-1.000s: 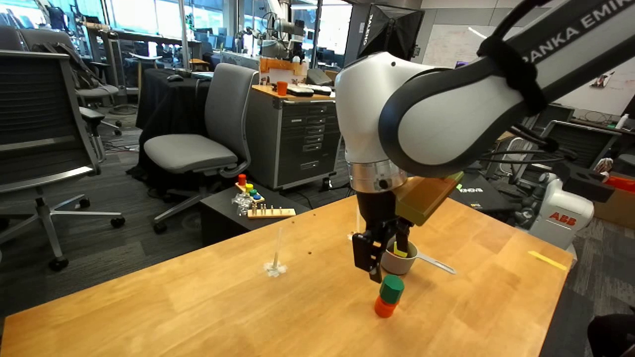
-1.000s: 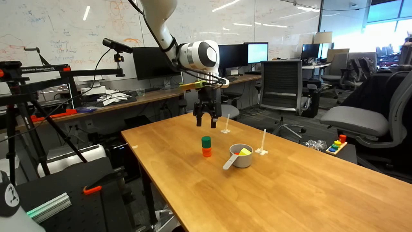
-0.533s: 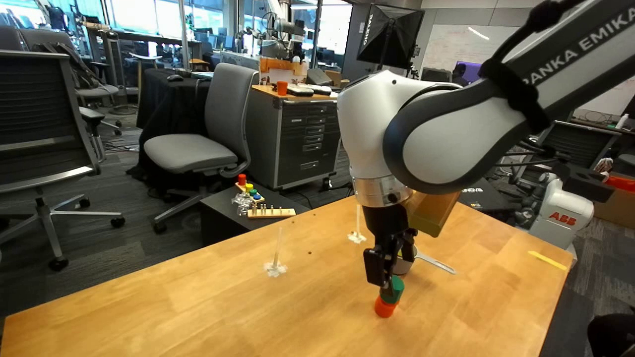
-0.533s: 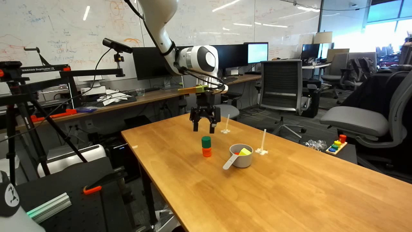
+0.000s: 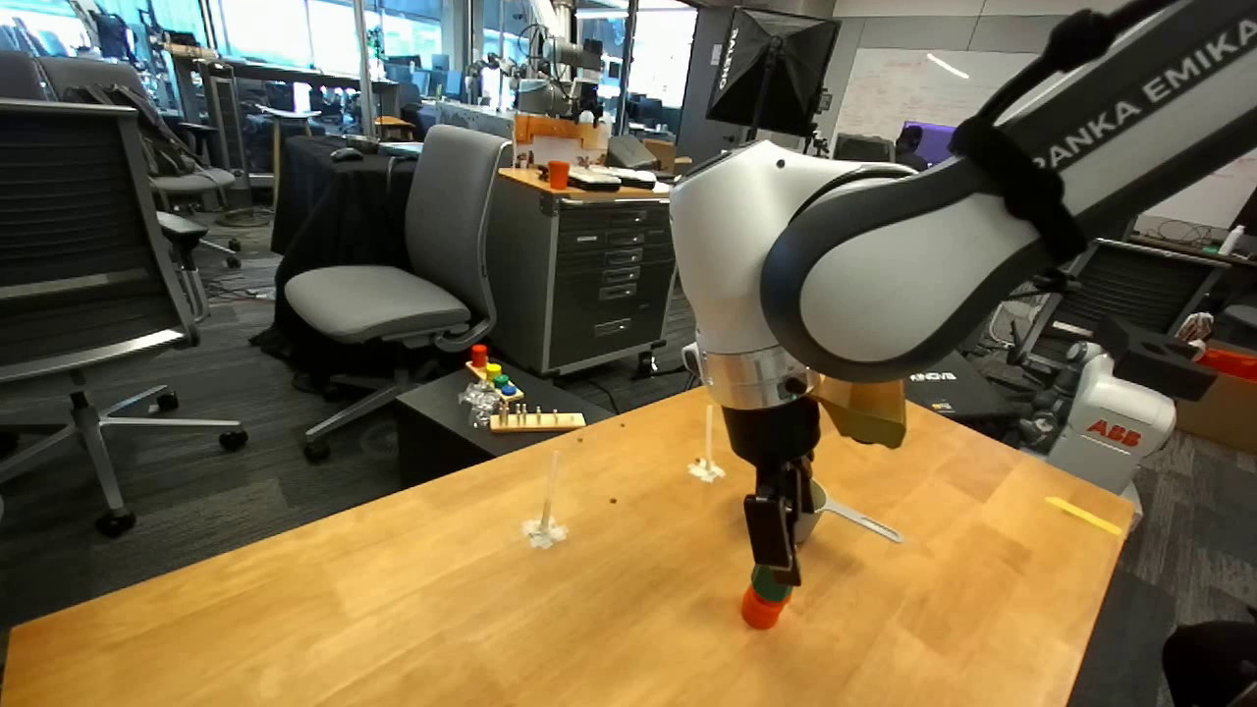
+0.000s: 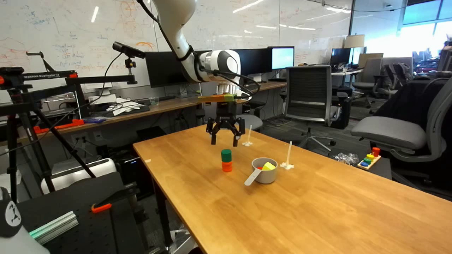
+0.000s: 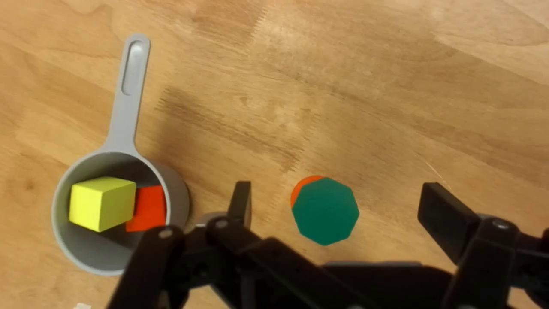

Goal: Put the blocks in the gray pot except the last bottom block

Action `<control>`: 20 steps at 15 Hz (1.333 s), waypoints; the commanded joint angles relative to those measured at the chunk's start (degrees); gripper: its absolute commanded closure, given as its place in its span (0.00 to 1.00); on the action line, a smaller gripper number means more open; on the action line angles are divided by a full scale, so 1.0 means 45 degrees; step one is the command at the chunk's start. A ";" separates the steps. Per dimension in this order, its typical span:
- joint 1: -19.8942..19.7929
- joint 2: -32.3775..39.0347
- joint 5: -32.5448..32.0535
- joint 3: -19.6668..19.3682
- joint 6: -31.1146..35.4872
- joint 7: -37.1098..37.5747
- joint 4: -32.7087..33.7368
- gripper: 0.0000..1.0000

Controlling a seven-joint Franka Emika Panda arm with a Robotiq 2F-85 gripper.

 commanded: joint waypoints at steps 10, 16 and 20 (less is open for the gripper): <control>-0.0202 0.0173 -0.1378 0.0366 -0.1004 -0.1959 0.0296 0.00; -0.0074 0.0637 -0.1866 0.0390 -0.0964 -0.1778 0.0611 0.00; 0.0015 0.1001 -0.1899 0.0444 -0.1030 -0.1757 0.0929 0.00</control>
